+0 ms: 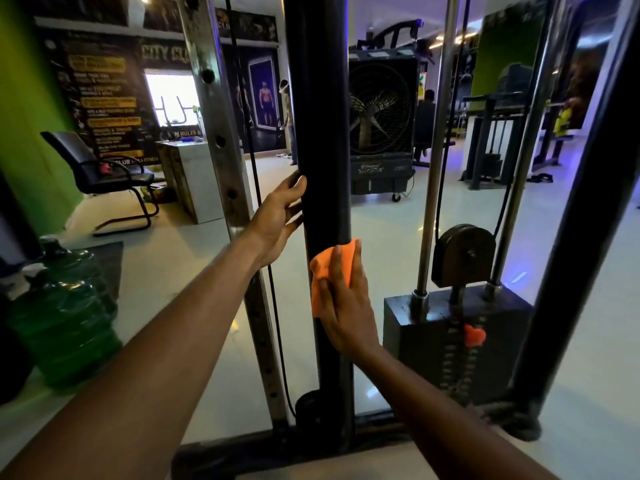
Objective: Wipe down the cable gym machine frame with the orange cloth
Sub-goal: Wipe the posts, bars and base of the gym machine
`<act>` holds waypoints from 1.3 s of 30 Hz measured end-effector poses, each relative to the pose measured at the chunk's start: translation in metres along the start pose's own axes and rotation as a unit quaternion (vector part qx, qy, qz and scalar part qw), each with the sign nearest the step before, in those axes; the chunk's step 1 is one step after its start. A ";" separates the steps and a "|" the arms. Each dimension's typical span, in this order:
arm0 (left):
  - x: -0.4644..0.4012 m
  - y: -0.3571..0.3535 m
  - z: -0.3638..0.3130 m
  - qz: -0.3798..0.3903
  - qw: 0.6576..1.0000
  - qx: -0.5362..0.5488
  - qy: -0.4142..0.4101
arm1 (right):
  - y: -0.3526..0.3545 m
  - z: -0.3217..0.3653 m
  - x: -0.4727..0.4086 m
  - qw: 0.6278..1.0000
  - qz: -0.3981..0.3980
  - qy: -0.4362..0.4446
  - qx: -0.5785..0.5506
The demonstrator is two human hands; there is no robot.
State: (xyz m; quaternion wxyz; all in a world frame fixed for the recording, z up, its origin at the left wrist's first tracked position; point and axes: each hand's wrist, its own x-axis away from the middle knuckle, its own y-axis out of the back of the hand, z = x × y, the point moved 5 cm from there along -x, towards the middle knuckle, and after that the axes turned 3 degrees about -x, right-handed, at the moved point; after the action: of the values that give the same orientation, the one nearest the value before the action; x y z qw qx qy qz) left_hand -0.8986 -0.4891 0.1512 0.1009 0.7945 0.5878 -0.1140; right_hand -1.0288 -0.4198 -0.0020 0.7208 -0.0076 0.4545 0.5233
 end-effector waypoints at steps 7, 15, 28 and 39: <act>0.014 -0.001 0.024 -0.009 0.999 -0.022 0.035 | 0.025 0.037 -0.063 0.996 -0.082 0.031 -0.032; 0.030 -0.008 0.074 -0.014 0.999 -0.017 0.046 | -0.020 -0.031 0.023 1.000 0.004 0.002 -0.009; 0.042 -0.008 0.107 -0.020 0.998 0.003 0.052 | -0.039 -0.052 0.050 1.000 0.001 -0.024 -0.018; 0.059 -0.013 0.150 -0.029 0.997 -0.006 0.074 | -0.039 -0.049 0.034 0.999 -0.046 0.021 0.009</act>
State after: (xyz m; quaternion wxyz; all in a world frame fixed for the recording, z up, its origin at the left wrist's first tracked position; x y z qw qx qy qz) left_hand -0.9042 -0.4760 -0.0098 0.0592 0.7828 0.6170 -0.0543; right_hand -1.0289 -0.4355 -0.0715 0.7343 -0.0332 0.4738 0.4851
